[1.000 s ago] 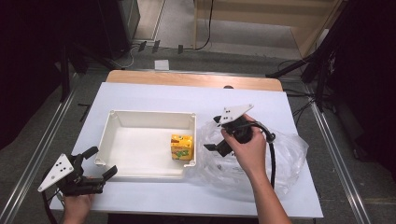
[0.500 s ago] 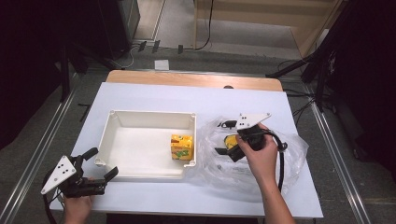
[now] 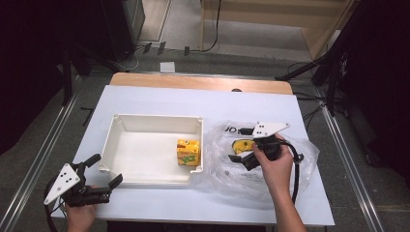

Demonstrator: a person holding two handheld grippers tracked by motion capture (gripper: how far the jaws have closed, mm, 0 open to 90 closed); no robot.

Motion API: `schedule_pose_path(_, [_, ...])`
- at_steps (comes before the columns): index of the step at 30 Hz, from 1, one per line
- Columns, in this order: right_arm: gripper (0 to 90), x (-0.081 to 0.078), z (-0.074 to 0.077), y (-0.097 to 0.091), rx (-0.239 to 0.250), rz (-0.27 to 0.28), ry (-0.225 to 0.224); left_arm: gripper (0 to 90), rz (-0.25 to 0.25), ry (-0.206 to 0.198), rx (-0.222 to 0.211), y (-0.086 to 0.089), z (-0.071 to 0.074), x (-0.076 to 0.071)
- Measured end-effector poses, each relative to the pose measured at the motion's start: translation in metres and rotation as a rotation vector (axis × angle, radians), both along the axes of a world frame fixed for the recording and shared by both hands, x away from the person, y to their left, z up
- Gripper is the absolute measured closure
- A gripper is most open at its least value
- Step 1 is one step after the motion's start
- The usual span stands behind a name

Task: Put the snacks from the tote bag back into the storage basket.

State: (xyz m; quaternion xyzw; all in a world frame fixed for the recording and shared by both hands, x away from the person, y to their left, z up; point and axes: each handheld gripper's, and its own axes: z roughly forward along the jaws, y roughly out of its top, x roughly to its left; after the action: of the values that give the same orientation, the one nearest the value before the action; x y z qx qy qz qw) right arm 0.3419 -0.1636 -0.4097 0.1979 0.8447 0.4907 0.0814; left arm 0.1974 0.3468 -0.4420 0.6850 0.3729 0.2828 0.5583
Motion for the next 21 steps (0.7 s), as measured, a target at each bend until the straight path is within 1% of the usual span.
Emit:
schedule_pose_path(4, [0.0, -0.003, -0.003, -0.009, 0.003, -0.014, -0.003, 0.0, 0.001, -0.001, -0.018, 0.002, 0.000, -0.001])
schedule_pose_path(5, [0.0, -0.003, -0.003, -0.014, 0.009, -0.020, -0.007, 0.0, 0.006, -0.002, -0.025, 0.003, 0.000, 0.000])
schedule_pose_path(6, [0.0, -0.003, -0.003, -0.014, 0.009, -0.020, -0.007, 0.0, 0.010, 0.001, -0.029, 0.003, 0.000, 0.000])
schedule_pose_path(7, [0.0, -0.005, -0.004, -0.018, 0.020, -0.025, -0.009, 0.0, 0.011, 0.003, -0.029, 0.002, 0.000, 0.000])
schedule_pose_path(10, [0.0, -0.005, -0.006, -0.021, 0.016, -0.028, -0.012, 0.0, 0.003, 0.004, -0.015, 0.001, 0.000, -0.001])
schedule_pose_path(12, [0.0, -0.006, -0.008, -0.025, 0.021, -0.038, -0.010, 0.0, 0.006, 0.006, -0.013, 0.000, 0.000, -0.001])
schedule_pose_path(21, [0.0, -0.013, -0.015, -0.042, 0.038, -0.077, -0.004, 0.0, 0.001, 0.005, -0.027, 0.001, 0.001, -0.001])
